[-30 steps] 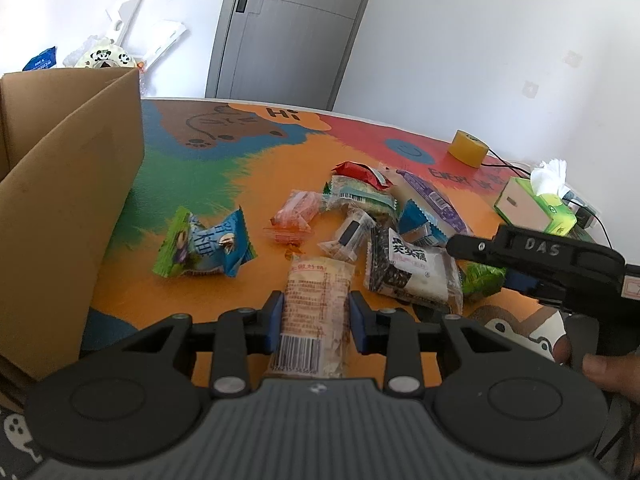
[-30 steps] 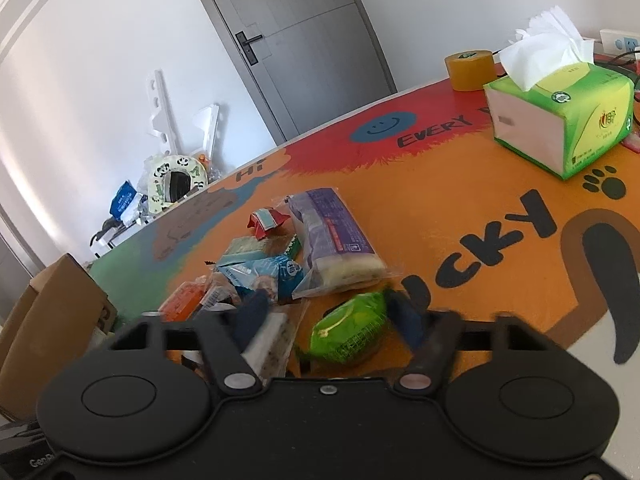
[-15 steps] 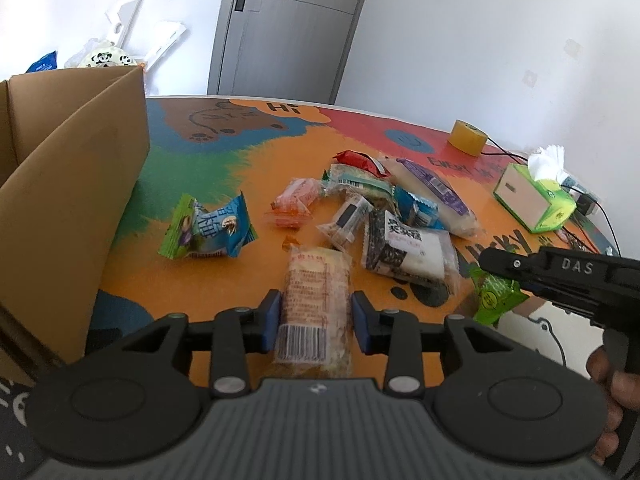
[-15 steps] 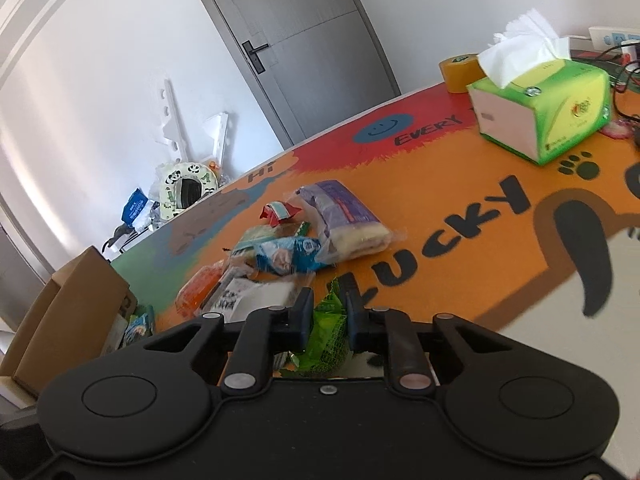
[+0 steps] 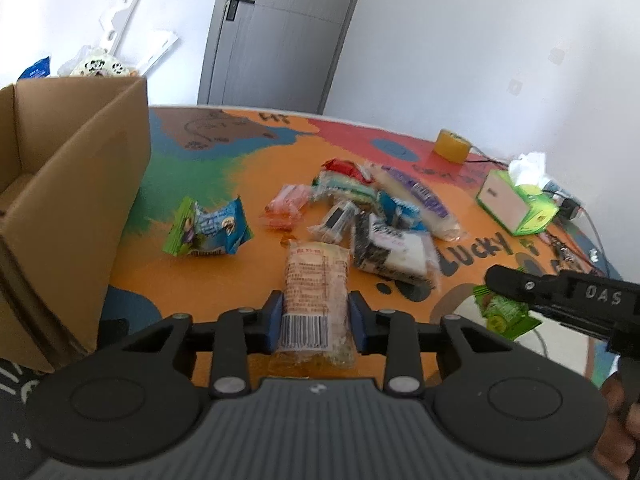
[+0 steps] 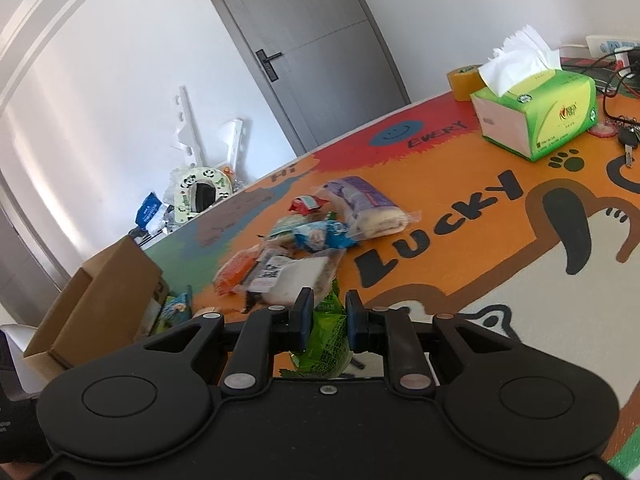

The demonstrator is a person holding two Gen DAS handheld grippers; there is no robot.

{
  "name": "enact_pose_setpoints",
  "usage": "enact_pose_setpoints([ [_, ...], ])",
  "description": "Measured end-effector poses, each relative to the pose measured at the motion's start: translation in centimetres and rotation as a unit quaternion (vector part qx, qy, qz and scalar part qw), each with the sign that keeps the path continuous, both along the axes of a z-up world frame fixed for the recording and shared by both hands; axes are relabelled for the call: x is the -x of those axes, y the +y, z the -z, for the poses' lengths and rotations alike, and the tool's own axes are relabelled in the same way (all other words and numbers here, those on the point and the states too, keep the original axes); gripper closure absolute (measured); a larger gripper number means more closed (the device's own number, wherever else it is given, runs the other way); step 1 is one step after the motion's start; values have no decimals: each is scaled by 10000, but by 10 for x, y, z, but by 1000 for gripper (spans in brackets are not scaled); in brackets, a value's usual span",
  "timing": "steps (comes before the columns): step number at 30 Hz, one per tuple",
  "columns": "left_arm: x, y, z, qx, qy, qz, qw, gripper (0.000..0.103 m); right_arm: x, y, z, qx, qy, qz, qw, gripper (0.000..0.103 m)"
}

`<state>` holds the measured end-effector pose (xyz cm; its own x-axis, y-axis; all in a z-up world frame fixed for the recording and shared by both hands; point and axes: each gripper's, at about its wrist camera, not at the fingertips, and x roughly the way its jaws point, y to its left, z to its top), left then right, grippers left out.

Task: Organize snacks
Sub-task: 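Carry both packs over the cardboard box and open both grippers to release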

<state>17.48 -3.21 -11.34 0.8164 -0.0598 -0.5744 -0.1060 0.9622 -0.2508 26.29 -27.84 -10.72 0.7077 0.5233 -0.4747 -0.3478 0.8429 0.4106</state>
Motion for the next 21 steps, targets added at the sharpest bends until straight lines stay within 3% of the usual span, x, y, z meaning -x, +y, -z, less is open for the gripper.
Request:
enact_pose_setpoints([
  [21,46,37,-66,-8,-926,-283,9953,70,32,50,-52,-107,-680,-563,9960,85],
])
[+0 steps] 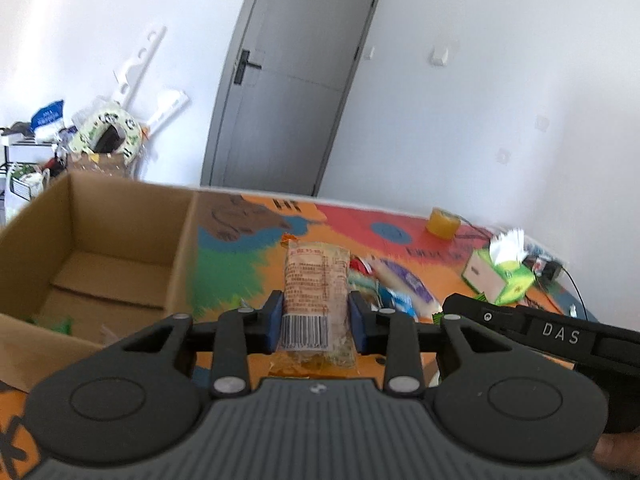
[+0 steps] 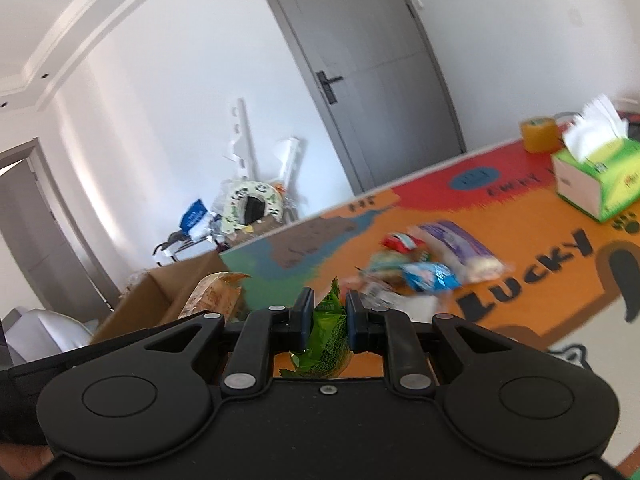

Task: Organize snacks
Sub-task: 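Carry both packs over the cardboard box and open both grippers to release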

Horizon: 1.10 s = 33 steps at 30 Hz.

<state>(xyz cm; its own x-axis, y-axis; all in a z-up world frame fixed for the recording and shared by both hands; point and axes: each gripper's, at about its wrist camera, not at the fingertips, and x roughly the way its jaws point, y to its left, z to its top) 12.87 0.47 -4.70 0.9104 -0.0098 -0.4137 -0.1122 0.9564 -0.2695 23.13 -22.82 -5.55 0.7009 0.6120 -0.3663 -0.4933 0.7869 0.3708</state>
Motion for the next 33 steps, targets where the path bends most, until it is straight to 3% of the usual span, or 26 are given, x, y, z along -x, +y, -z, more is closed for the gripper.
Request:
enact_pose_setpoints([
  [13,22,33,-24,2,-325,-402,9987,70,10,47,-32,-46,-347,-429,9985,85],
  [33,29,100,-9,298,-212,-1040,9939,70,13,119,-40,115,-399,-976,9944,85],
])
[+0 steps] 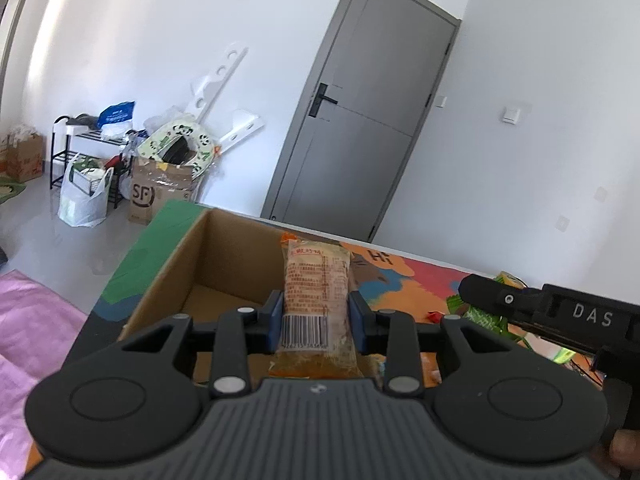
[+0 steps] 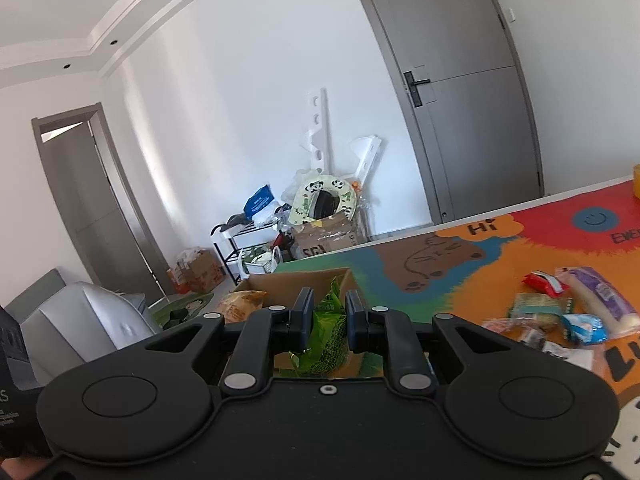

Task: Organize snacks
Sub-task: 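Carry both packs over the cardboard box and open both grippers to release, then return both grippers to the snack pile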

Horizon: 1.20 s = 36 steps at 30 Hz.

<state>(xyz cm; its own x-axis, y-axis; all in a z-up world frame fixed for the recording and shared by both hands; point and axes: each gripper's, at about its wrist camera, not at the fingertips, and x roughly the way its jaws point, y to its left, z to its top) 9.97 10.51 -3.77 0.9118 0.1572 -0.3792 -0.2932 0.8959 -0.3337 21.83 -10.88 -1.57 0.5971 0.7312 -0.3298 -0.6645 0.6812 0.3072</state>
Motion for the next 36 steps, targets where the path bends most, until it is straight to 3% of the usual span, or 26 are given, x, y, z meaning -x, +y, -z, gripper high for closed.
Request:
enact_pose_setpoints([
  [19,17,29,-2,76,46,-416,9991,61,-2,51,4,9,169,-499,9986,83],
  [21,16,30,-1,90,80,-434,9990,56,-5,51,6,-35,239,-431,9988,73],
  [23,16,28,1,80,107,-430,9990,52,-3,46,5,1,173,-277,9995,54],
  [27,12,24,3,59,182,-464,9987,35,-2,29,8,1,207,-120,9997,42],
  [29,9,18,2,57,200,-422,9989,28,-2,15,10,-31,241,35,9997,29],
  [36,1,-5,3,-1,325,-359,9988,14,-2,-29,18,-17,381,428,9984,6],
])
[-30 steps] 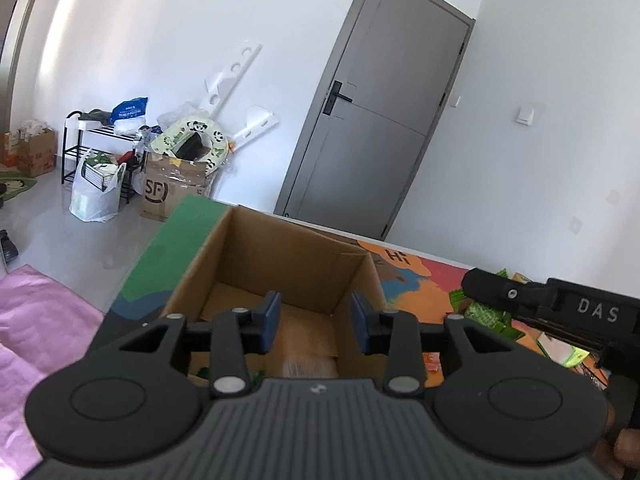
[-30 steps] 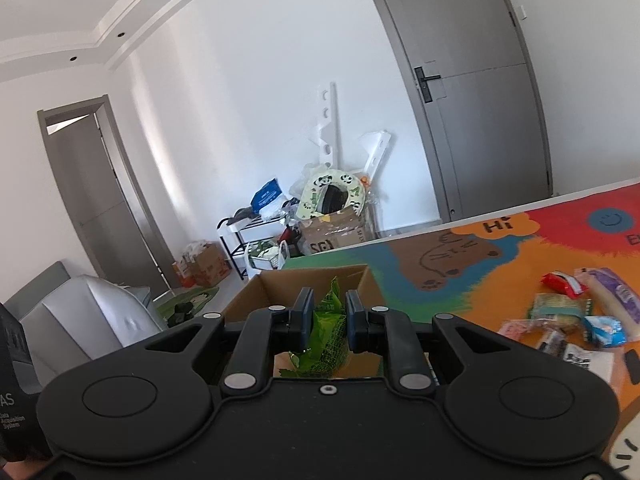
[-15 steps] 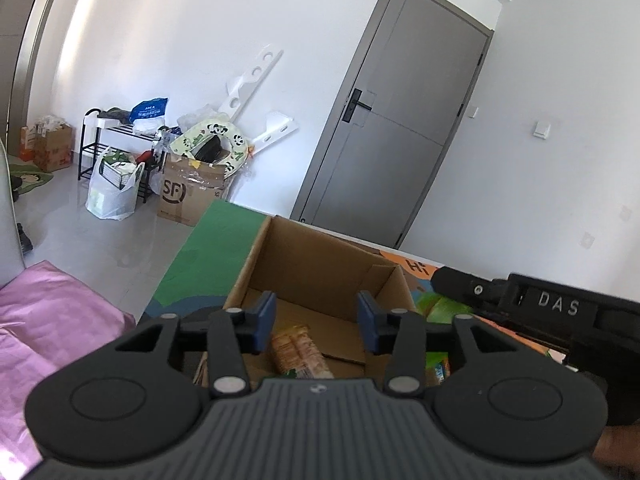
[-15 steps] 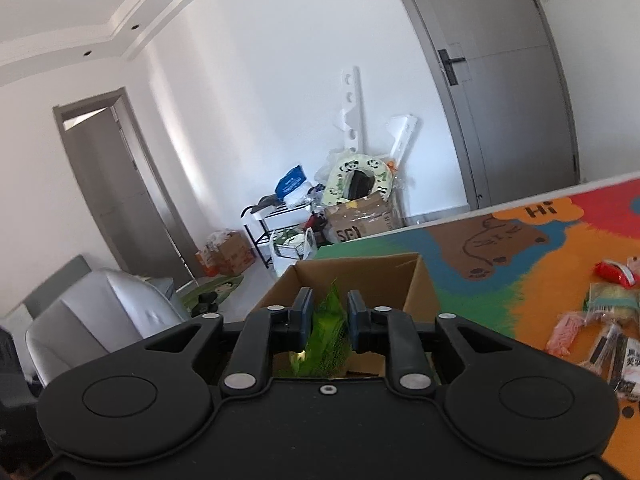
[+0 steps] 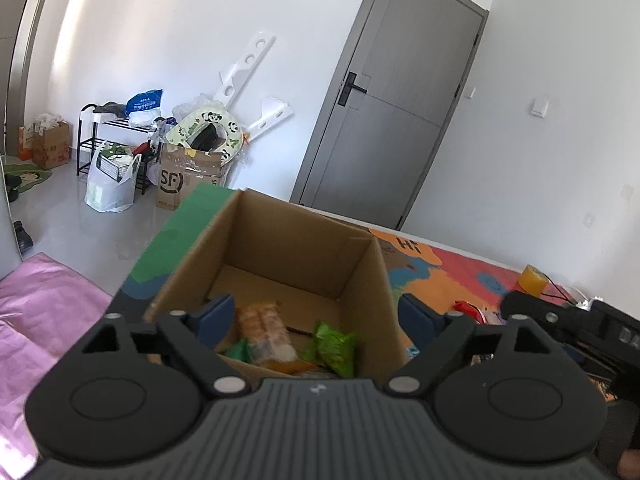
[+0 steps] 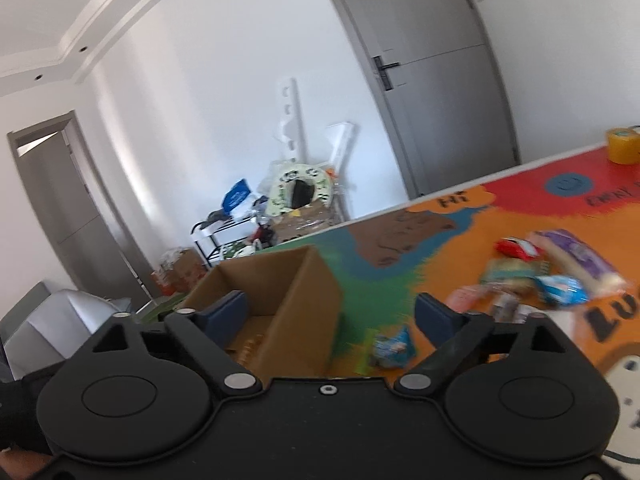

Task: Organize snacks
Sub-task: 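Return both grippers to the snack pile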

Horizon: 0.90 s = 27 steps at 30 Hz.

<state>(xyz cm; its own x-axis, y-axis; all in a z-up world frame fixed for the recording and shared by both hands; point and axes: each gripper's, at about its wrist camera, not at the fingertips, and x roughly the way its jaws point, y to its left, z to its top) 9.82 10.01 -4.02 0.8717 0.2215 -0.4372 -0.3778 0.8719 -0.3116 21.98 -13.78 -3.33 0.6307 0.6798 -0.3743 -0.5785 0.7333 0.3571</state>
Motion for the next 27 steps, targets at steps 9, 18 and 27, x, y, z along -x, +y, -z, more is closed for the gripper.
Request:
enact_pose_setpoints([
  [9,-9,-36,-1,-50,62,367,9993,9,-3,-59,9,12,102,402,9991,0],
  [18,-17,-66,0,-144,65,741,9971,8,-2,-94,16,-3,161,682,9975,0],
  [27,-31,-91,6,-136,103,1168,9930,8,-8,-122,26,36,205,964,9951,0],
])
